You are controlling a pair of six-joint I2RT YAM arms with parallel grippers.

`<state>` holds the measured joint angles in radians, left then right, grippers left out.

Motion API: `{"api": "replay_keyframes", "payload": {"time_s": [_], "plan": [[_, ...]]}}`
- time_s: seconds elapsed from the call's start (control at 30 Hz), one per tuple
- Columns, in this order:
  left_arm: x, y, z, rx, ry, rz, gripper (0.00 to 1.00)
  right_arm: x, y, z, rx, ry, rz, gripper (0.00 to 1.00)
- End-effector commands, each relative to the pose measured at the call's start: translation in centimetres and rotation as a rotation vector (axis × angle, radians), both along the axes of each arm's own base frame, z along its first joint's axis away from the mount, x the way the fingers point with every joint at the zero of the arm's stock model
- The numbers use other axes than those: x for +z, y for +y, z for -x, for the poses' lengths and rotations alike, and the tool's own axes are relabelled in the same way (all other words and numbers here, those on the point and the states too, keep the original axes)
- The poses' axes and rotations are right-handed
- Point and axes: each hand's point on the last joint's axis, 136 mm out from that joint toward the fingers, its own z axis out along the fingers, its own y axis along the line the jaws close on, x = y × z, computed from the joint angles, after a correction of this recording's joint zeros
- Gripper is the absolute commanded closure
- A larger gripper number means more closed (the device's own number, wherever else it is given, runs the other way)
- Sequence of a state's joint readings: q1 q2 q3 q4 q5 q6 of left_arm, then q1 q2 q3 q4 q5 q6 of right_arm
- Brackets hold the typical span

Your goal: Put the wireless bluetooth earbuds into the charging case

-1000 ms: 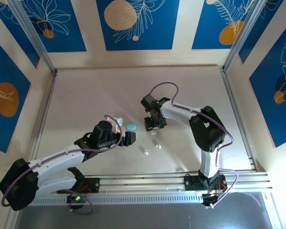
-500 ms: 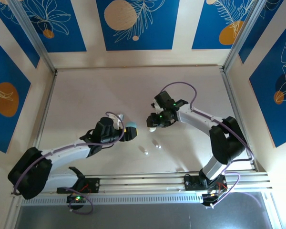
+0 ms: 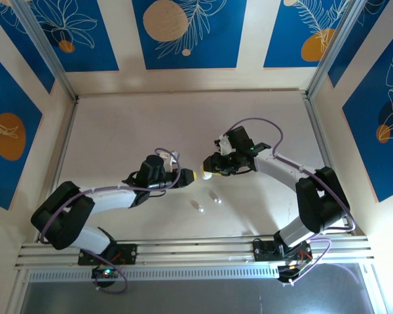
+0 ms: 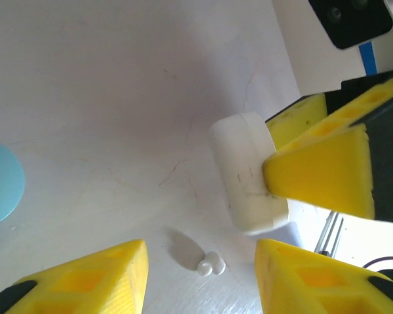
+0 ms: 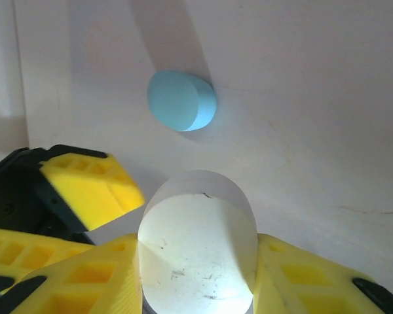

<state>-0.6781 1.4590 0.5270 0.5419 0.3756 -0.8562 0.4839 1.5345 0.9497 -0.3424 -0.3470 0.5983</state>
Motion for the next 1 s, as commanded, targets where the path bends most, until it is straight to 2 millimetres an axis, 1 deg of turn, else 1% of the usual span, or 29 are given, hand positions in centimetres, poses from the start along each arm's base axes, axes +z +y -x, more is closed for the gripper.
{"api": "replay_keyframes", "payload": {"time_s": [0.0,0.2,0.33,0.57,0.73,0.97], "plan": [[2.2,-1.4,-0.9,-0.028,-0.033,0.09,0.5,1.4,0.6,0.5,0.015,0.005,-0.083,0.61],[2.1,-2.0,-0.9,-0.039,-0.022,0.109,0.47,1.4,0.6,0.7,0.018,0.017,-0.099,0.61],[1.8,-2.0,-1.0,-0.04,-0.017,0.103,0.46,1.6,0.7,0.8,0.021,0.017,-0.111,0.61],[0.7,-2.1,-1.0,-0.038,0.002,0.086,0.47,2.2,0.7,1.0,0.024,0.02,-0.14,0.62],[-0.3,-1.6,-1.1,-0.018,0.014,0.046,0.48,2.7,0.3,1.2,0.022,0.015,-0.158,0.62],[-1.3,-1.4,-1.2,-0.01,0.026,0.009,0.48,3.4,-0.2,1.7,0.018,0.008,-0.176,0.62]]}}
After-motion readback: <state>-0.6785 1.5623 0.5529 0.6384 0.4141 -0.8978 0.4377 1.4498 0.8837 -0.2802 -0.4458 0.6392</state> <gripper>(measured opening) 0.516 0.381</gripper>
